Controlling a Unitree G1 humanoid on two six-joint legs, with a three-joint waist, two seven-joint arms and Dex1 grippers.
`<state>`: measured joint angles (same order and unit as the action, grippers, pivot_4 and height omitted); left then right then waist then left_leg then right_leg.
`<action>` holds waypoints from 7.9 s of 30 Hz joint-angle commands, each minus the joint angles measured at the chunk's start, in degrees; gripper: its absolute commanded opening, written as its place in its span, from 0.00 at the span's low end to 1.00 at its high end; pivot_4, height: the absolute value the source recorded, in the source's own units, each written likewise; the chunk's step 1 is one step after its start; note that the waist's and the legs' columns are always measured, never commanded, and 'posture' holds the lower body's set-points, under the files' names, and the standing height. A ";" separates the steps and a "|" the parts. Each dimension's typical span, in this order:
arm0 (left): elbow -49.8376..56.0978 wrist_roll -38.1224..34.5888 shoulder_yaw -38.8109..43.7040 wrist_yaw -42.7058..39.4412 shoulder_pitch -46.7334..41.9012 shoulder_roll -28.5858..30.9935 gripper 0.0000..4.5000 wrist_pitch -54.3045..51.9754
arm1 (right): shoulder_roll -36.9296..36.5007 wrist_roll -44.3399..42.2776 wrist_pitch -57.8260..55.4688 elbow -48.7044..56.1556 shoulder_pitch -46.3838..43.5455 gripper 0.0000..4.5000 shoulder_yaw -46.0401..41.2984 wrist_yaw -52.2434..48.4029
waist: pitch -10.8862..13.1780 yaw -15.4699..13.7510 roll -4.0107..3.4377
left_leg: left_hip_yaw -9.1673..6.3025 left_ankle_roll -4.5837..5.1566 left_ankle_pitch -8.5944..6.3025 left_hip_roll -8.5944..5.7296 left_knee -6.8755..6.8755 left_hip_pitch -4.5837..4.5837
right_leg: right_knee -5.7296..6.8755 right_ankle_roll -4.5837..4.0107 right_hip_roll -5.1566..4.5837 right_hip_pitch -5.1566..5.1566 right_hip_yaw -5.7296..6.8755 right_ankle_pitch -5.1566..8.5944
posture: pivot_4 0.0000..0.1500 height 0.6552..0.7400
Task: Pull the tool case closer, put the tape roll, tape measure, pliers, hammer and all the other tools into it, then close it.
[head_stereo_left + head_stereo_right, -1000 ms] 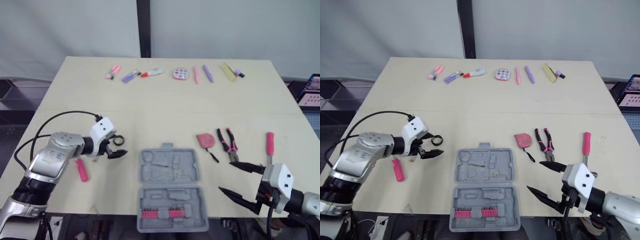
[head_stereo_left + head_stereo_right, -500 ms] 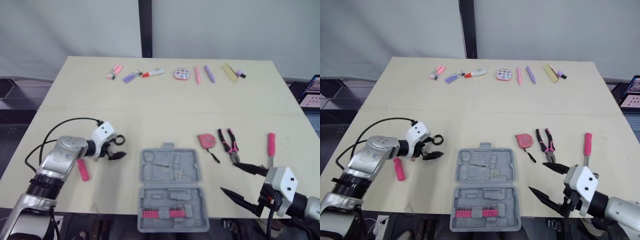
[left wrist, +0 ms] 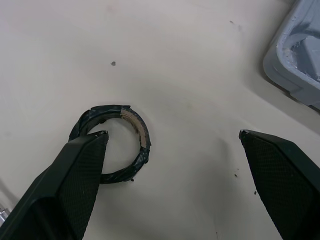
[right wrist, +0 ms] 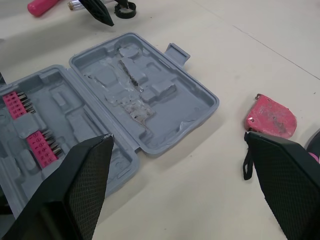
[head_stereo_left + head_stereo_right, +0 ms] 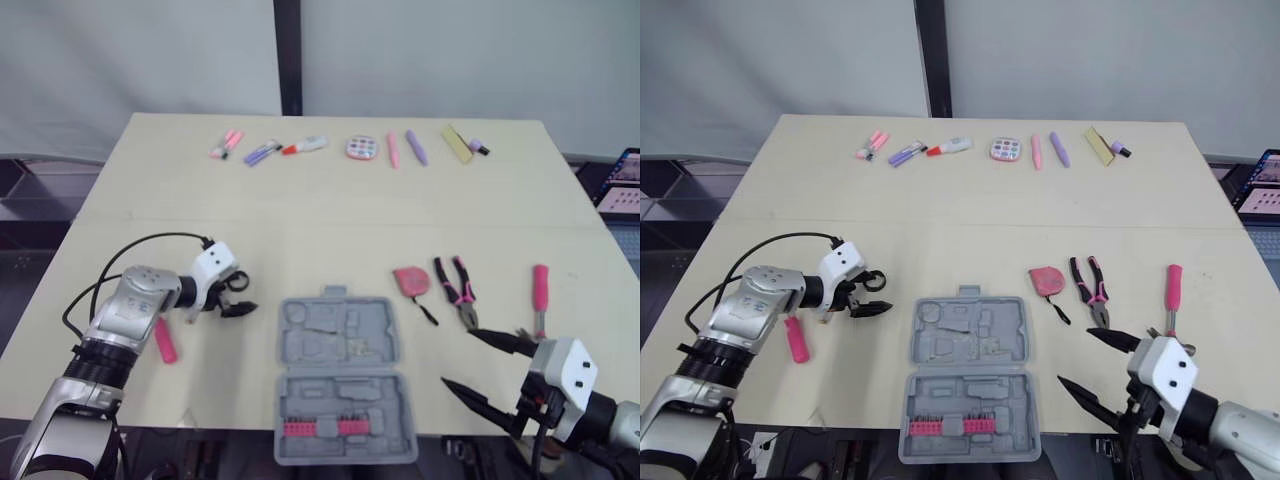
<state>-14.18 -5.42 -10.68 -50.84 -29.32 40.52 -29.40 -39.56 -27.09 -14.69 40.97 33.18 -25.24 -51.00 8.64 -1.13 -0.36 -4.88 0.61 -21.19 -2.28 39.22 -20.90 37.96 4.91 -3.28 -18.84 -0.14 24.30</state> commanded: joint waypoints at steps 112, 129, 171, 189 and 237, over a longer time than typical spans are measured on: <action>21.64 -15.47 -8.13 11.77 -13.79 -12.52 0.01 -51.05 | -4.38 -5.03 -0.46 1.21 -1.16 1.00 -5.74 -4.58 | 0.00 -0.24 0.06 | -0.17 0.07 0.01 -0.08 0.21 -0.18 | 0.06 0.01 0.10 0.05 -0.12 -0.01 | 1.00 0.92; 16.47 -14.99 -9.67 12.23 -13.90 -12.77 0.01 -47.80 | -4.07 -5.40 -0.72 2.08 0.60 1.00 -7.54 -4.50 | 0.00 -0.24 0.06 | -0.17 0.07 0.01 -0.08 0.23 -0.18 | 0.05 0.01 0.09 0.05 -0.12 -0.01 | 1.00 0.92; 19.96 -18.74 -6.63 11.70 -15.24 -10.29 0.69 -53.04 | -3.60 -4.99 -0.37 2.05 0.27 1.00 -7.17 -4.15 | 0.00 -0.21 0.06 | -0.18 0.07 0.01 -0.06 0.23 -0.18 | 0.05 0.01 0.10 0.05 -0.12 -0.01 | 1.00 0.92; 22.05 -22.13 5.47 -0.49 -0.66 -0.67 0.41 -23.20 | -3.38 -4.51 -0.55 1.52 -1.06 1.00 -6.43 -3.57 | 0.00 -0.32 0.05 | -0.23 0.07 0.01 -0.09 0.20 -0.16 | -0.04 0.01 0.03 0.06 -0.08 -0.01 | 1.00 0.92; -17.04 1.87 -0.18 -8.29 1.85 -17.22 0.31 41.90 | 0.40 -2.45 0.21 3.88 1.58 1.00 -6.29 -1.26 | -0.01 0.03 0.04 | -0.27 0.07 0.01 -0.15 0.21 -0.08 | 0.13 0.02 -0.03 0.08 0.28 -0.01 | 1.00 0.92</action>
<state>-31.32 -4.17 -10.42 -59.41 -28.22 23.35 11.54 -39.27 -28.94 -14.98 42.67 34.38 -29.76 -52.87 8.63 -1.10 -0.32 -5.15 0.68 -21.17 -2.43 39.43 -20.97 38.11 4.93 -3.31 -18.76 0.14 24.28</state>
